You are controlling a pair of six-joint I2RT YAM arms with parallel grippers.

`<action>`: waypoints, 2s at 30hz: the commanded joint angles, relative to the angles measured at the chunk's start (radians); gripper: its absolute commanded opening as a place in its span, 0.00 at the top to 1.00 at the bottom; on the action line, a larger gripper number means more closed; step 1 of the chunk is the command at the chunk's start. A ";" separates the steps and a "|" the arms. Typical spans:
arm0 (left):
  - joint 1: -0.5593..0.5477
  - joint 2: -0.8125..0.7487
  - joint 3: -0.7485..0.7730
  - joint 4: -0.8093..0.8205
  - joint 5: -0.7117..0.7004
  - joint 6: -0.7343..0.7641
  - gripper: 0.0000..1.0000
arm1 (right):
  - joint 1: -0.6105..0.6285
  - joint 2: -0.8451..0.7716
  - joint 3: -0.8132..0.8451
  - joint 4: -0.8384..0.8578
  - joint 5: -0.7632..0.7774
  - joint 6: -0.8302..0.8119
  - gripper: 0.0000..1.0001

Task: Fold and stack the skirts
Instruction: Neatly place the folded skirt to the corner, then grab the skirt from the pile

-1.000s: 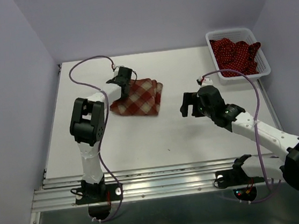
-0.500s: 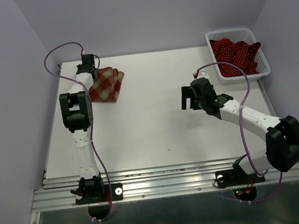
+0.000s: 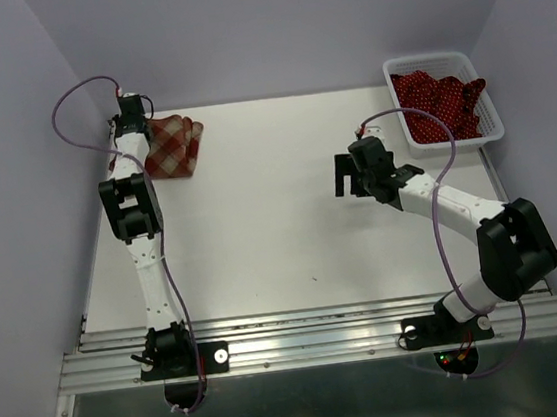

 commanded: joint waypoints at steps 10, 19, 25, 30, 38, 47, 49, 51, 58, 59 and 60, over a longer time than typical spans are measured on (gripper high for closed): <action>0.023 0.008 0.107 0.017 0.070 -0.069 0.99 | -0.016 0.069 0.071 0.024 0.009 -0.014 0.00; 0.026 -0.106 0.114 -0.003 -0.035 -0.091 0.41 | -0.016 0.057 0.071 0.024 -0.022 -0.009 0.00; 0.024 -0.288 0.118 -0.072 -0.072 -0.121 0.01 | -0.016 -0.014 0.074 0.010 -0.030 -0.012 0.00; 0.020 -0.483 0.100 -0.167 -0.021 -0.198 0.01 | -0.016 -0.063 0.114 -0.035 -0.020 -0.023 0.00; -0.011 -0.947 -0.448 -0.108 0.226 -0.449 0.01 | -0.230 -0.023 0.255 -0.071 -0.017 -0.063 0.00; -0.034 -1.535 -1.238 0.247 0.382 -0.649 0.01 | -0.514 0.300 0.641 -0.082 -0.100 -0.156 0.00; -0.034 -1.606 -1.297 0.288 0.370 -0.650 0.01 | -0.565 0.369 0.701 -0.082 -0.120 -0.176 0.00; -0.034 -1.632 -1.318 0.283 0.349 -0.653 0.01 | -0.602 0.466 0.789 -0.084 -0.152 -0.186 0.00; -0.034 -1.641 -1.331 0.269 0.321 -0.640 0.01 | -0.626 0.712 1.031 -0.087 -0.148 -0.247 0.00; -0.034 -1.638 -1.333 0.269 0.318 -0.635 0.01 | -0.635 0.733 1.054 -0.087 -0.151 -0.255 0.00; -0.034 -1.632 -1.334 0.269 0.307 -0.634 0.01 | -0.635 0.753 1.094 -0.087 -0.152 -0.265 0.00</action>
